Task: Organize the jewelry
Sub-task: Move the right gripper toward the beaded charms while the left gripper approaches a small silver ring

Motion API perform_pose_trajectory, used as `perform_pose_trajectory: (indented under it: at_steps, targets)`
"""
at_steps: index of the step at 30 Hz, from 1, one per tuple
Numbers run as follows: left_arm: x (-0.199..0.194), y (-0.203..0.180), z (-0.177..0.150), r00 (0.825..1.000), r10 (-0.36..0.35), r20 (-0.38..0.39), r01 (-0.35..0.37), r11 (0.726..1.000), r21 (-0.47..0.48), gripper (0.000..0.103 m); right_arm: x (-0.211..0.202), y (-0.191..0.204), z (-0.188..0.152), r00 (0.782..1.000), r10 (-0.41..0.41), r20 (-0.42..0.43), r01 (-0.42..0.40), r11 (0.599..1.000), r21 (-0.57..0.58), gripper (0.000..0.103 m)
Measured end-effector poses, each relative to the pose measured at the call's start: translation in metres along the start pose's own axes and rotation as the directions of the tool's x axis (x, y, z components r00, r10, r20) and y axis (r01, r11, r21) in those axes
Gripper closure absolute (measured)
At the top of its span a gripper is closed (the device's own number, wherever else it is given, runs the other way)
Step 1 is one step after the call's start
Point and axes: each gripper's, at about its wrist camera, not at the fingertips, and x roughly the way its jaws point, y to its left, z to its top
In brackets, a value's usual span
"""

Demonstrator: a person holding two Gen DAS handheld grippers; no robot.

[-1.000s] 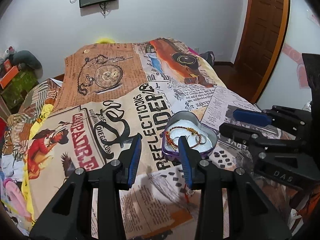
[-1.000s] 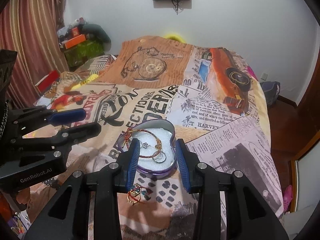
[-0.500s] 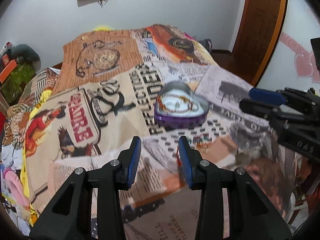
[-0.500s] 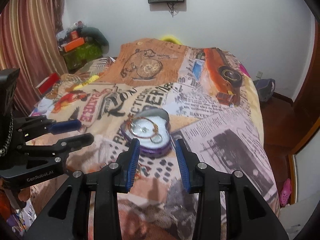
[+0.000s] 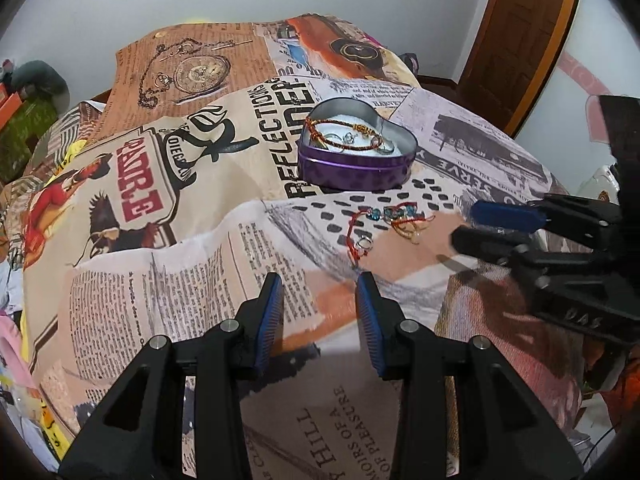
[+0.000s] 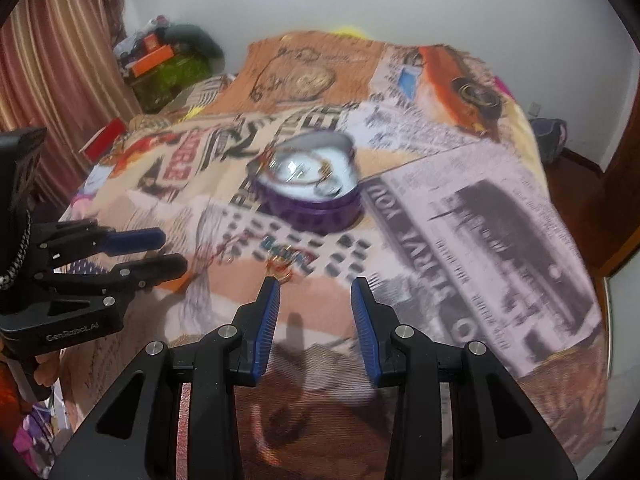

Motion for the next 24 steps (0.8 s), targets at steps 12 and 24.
perform_pose_trajectory:
  at_steps: [12,24]
  targets:
    - [0.001,-0.003,-0.003,0.995,-0.099,-0.004,0.099,0.995,-0.021,0.079,0.031,0.005,0.008,0.994,0.089,-0.058,-0.090,0.996,-0.007,0.071]
    - [0.017,-0.027,0.008,0.990,-0.140,-0.017,0.141,0.990,0.017,0.088,0.030,0.001,0.006,0.997,0.078,-0.028,-0.079,0.996,-0.029,0.095]
